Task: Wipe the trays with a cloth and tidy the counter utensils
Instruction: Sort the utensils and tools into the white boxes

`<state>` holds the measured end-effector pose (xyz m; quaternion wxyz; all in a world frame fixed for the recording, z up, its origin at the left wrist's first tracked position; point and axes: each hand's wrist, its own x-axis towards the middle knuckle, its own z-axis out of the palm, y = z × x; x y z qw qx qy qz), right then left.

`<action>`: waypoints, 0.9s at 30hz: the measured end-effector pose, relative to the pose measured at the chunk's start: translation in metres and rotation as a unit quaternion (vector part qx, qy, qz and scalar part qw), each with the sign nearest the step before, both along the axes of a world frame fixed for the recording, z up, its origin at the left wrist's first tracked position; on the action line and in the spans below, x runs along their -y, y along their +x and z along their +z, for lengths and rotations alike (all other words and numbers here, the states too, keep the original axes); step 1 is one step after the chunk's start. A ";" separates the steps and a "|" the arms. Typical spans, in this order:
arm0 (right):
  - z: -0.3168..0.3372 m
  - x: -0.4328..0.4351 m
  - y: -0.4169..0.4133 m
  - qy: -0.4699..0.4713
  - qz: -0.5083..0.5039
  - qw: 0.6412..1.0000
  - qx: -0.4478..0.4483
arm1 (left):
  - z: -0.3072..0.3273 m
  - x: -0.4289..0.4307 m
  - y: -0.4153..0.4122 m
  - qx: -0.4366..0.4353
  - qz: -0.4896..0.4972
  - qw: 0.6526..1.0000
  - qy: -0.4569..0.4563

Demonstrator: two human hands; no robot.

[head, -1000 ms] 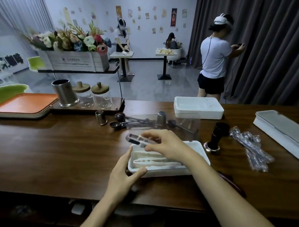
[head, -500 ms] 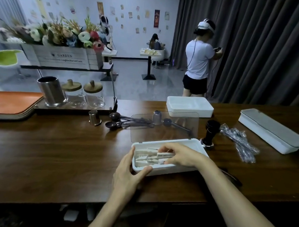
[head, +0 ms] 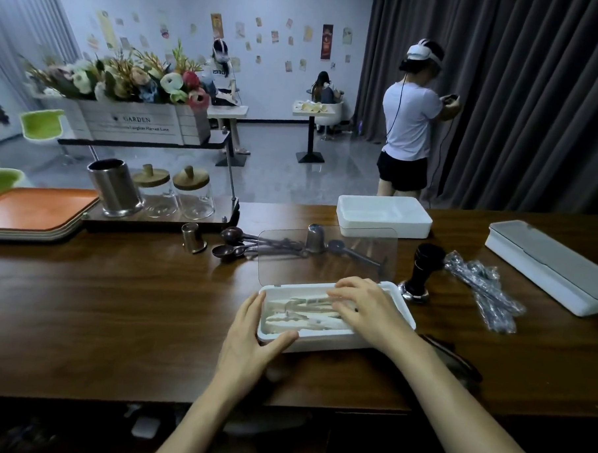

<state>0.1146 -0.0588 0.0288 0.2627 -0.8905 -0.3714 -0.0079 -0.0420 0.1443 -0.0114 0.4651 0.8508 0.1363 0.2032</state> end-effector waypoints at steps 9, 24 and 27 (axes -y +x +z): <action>-0.005 0.037 0.008 0.093 -0.024 0.995 -0.005 | 0.004 0.000 0.006 -0.009 0.024 1.000 -0.012; 0.032 0.059 0.039 0.214 -0.131 0.962 -0.111 | 0.050 -0.011 0.058 0.003 0.083 0.996 0.013; 0.042 0.061 0.046 0.236 -0.116 0.952 -0.155 | 0.061 -0.016 0.062 0.022 0.095 0.995 -0.014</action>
